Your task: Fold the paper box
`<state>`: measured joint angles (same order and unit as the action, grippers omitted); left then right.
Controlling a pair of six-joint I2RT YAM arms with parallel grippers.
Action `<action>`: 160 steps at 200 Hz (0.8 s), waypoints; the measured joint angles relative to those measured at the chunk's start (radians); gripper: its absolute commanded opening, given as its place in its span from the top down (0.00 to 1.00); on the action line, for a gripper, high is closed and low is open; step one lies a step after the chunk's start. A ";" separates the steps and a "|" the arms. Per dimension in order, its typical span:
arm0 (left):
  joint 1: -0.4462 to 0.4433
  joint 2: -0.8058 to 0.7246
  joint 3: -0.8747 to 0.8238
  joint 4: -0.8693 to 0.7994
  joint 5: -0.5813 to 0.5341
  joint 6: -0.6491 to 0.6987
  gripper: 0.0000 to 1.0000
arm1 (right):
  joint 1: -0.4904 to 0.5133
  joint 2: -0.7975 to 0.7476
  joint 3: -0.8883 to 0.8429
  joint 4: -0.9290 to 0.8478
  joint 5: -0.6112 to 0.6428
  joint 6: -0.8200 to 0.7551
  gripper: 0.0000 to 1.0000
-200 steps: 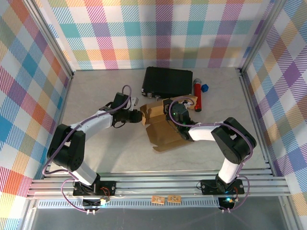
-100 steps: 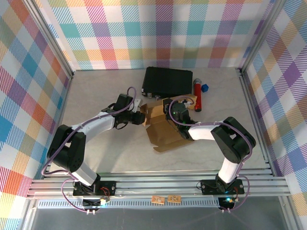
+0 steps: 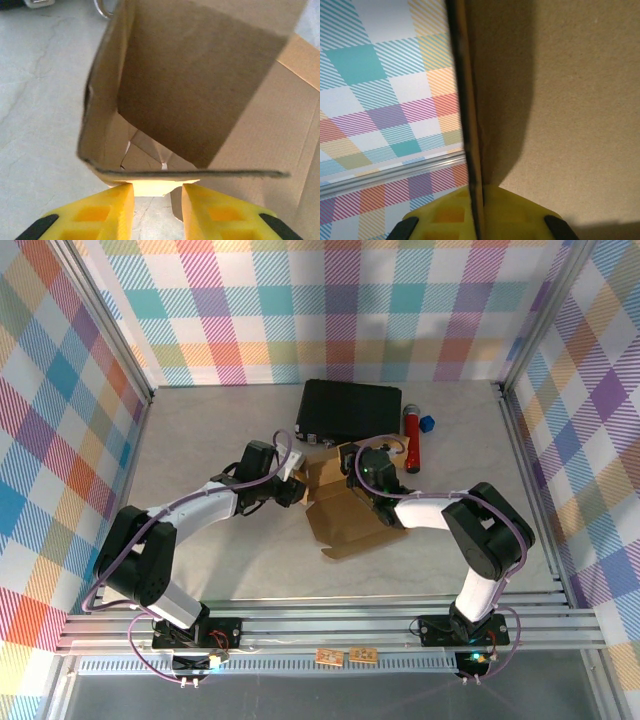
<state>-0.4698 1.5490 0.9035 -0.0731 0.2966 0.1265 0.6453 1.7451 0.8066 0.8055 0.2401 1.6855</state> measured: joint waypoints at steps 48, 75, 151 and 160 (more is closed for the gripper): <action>-0.010 0.000 -0.003 0.023 0.029 0.006 0.71 | -0.005 0.005 0.012 -0.007 -0.011 0.000 1.00; -0.029 0.000 -0.003 0.028 0.035 0.006 0.71 | -0.005 0.014 0.027 -0.011 -0.019 0.000 1.00; -0.045 0.000 -0.005 0.079 -0.020 -0.029 0.74 | -0.006 0.027 0.050 -0.013 -0.024 0.001 1.00; -0.045 0.000 -0.006 0.084 -0.031 -0.034 0.76 | -0.008 0.027 0.051 -0.014 -0.024 0.001 1.00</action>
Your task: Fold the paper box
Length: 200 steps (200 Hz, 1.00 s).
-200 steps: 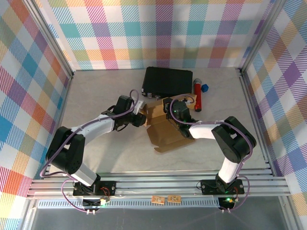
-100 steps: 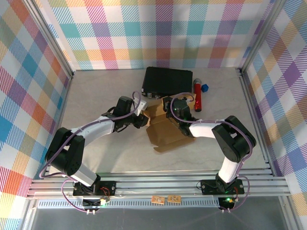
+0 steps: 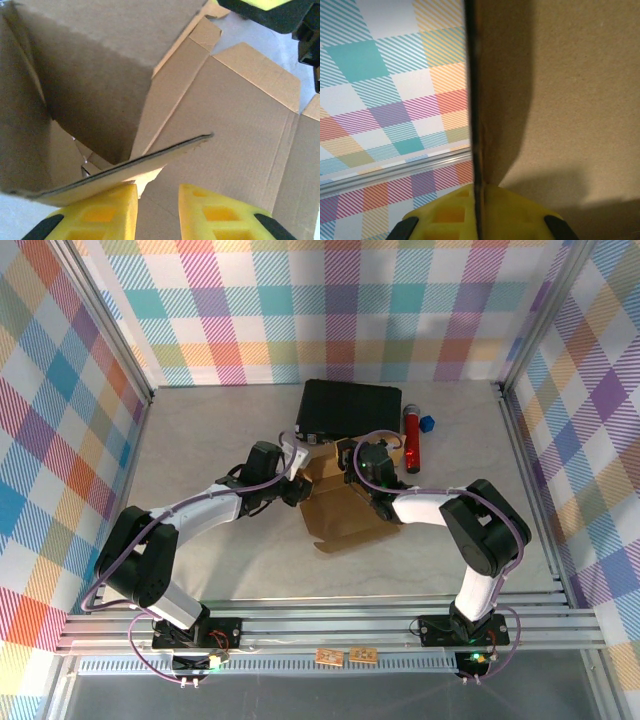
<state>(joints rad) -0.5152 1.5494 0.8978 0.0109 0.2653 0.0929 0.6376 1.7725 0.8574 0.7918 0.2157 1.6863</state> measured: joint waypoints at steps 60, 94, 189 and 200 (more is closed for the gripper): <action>-0.002 0.022 -0.002 0.057 -0.043 -0.056 0.78 | -0.004 0.000 0.003 -0.001 0.008 0.004 1.00; -0.011 0.036 -0.002 0.090 -0.052 -0.077 0.78 | -0.005 0.000 0.013 -0.008 0.010 0.004 1.00; -0.034 0.053 -0.003 0.178 -0.113 -0.182 0.85 | -0.005 0.000 0.055 -0.060 0.011 0.028 1.00; -0.034 0.061 -0.003 0.185 -0.124 -0.190 0.85 | -0.005 0.000 0.058 -0.070 0.012 0.031 1.00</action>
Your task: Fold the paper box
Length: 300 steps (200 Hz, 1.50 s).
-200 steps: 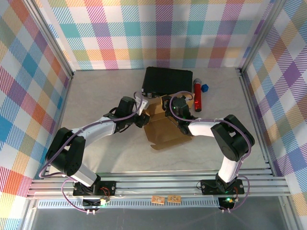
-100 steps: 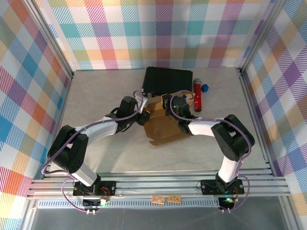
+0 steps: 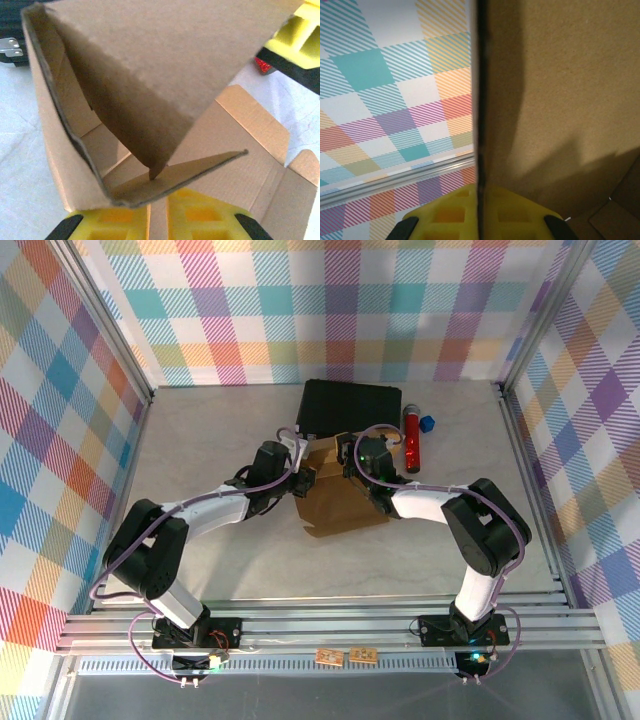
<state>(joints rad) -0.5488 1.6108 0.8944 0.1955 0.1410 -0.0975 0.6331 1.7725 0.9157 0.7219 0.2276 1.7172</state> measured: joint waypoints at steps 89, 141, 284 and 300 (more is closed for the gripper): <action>-0.001 0.019 -0.053 0.142 -0.121 -0.062 0.91 | 0.000 0.000 0.076 -0.150 0.020 0.014 1.00; 0.000 0.021 -0.076 0.203 -0.088 -0.063 0.83 | 0.002 0.016 0.109 -0.183 0.029 0.022 1.00; 0.094 0.016 -0.083 0.183 0.133 -0.019 0.77 | 0.008 0.049 0.151 -0.216 0.044 0.018 1.00; 0.114 0.004 -0.083 0.172 0.172 -0.030 0.76 | 0.008 0.049 0.167 -0.242 0.044 0.018 1.00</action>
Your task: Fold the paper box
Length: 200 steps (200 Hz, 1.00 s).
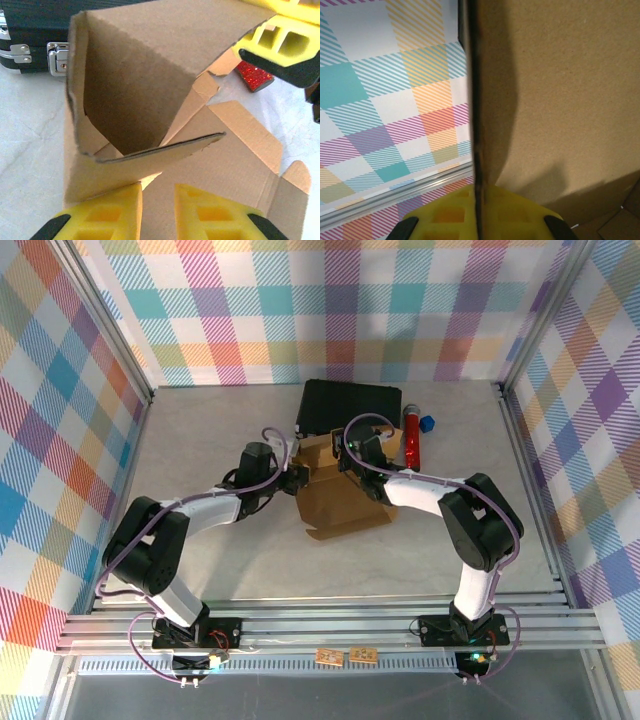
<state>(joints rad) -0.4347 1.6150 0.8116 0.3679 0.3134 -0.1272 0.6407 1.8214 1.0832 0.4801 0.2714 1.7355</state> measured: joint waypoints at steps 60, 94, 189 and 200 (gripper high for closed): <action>0.064 -0.156 0.006 -0.154 0.129 0.035 0.71 | 0.000 0.006 0.017 -0.047 -0.007 0.000 1.00; 0.082 -0.311 -0.034 -0.253 0.112 0.117 0.82 | 0.000 0.011 0.018 -0.050 -0.016 0.000 1.00; 0.171 -0.095 -0.057 -0.262 0.211 0.287 0.74 | 0.000 0.011 0.019 -0.052 -0.057 -0.001 1.00; 0.171 -0.055 -0.030 -0.249 0.242 0.270 0.73 | 0.000 0.011 0.019 -0.052 -0.060 -0.001 1.00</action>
<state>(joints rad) -0.2638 1.5604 0.7818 0.1188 0.5556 0.1432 0.6403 1.8320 1.1019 0.4278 0.2111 1.7348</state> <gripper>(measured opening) 0.258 0.074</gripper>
